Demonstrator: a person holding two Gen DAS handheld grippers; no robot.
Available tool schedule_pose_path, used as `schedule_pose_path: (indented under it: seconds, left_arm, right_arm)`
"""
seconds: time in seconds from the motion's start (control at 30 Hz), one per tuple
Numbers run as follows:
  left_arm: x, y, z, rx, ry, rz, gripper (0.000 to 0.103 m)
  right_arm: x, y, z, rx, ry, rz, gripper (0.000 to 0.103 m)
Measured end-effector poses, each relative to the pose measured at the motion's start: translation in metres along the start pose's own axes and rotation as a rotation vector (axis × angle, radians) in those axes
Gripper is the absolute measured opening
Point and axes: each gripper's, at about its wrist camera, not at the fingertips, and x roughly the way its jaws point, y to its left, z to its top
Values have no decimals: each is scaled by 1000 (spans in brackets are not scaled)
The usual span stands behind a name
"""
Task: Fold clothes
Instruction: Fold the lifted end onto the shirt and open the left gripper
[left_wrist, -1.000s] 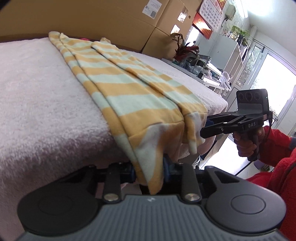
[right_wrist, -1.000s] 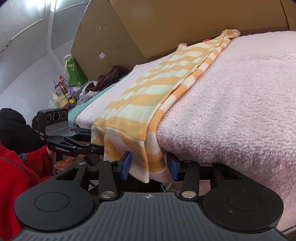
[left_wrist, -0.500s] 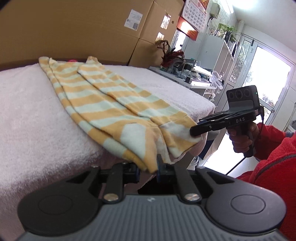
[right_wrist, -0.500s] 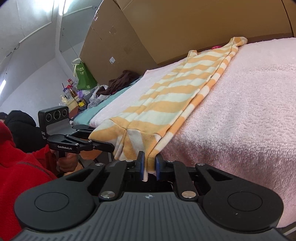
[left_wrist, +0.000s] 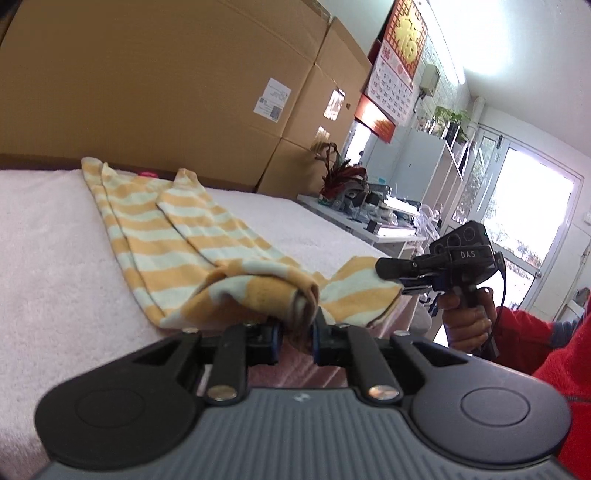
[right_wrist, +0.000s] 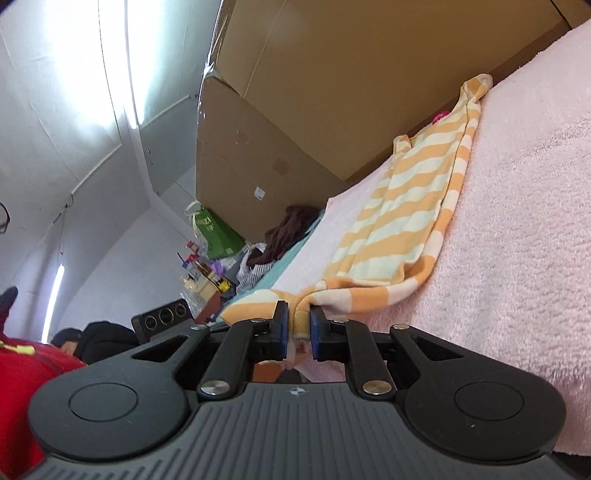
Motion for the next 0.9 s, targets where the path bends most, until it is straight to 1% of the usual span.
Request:
schedule_pose_path:
  seconds: [0.13,0.23,0.4,0.5,0.53,0.57,0.6,0.63,0.7,0.73,0.8,0.83,0.9]
  left_arm:
    - [9,15,18,-50,-60,36,9]
    - [24,32,34,-84,-65,65,9]
    - [50,54,54,-79,-55,144,10]
    - [66,73,62,-123,-34,182,11]
    - [71,79,64,-147,-23,183,11]
    - [75,85,66,-178,-10,176,11]
    - [77,90,69,-196,-1,180,14]
    - [78,93,70,-204,6,193,19]
    - [81,98,71,-217,21,222,19]
    - [81,100,71,-228,26,228,21]
    - [78,101,71,-234,22,233,23]
    - [72,99,72,-220,9,248,26]
    - [57,93,71,-179,-25,284,34]
  right_arm:
    - [8,-11,17,68,-67,27,13]
    - [16,-24,32,138,-118,24,13]
    - [33,-49,57,238,-165,-18,14]
    - [42,-56,68,255,-181,-79,14]
    - [43,-58,71,264,-189,-100,14]
    - [45,-62,72,279,-192,-116,16]
    - [46,-66,73,297,-192,-129,17]
    - [47,-70,74,314,-192,-142,18]
    - [46,-76,75,348,-206,-139,38]
    - [44,-78,75,364,-214,-134,38]
    - [37,-73,75,331,-247,-154,44]
    - [32,-68,75,306,-266,-168,44]
    - [24,-57,75,244,-290,-192,42]
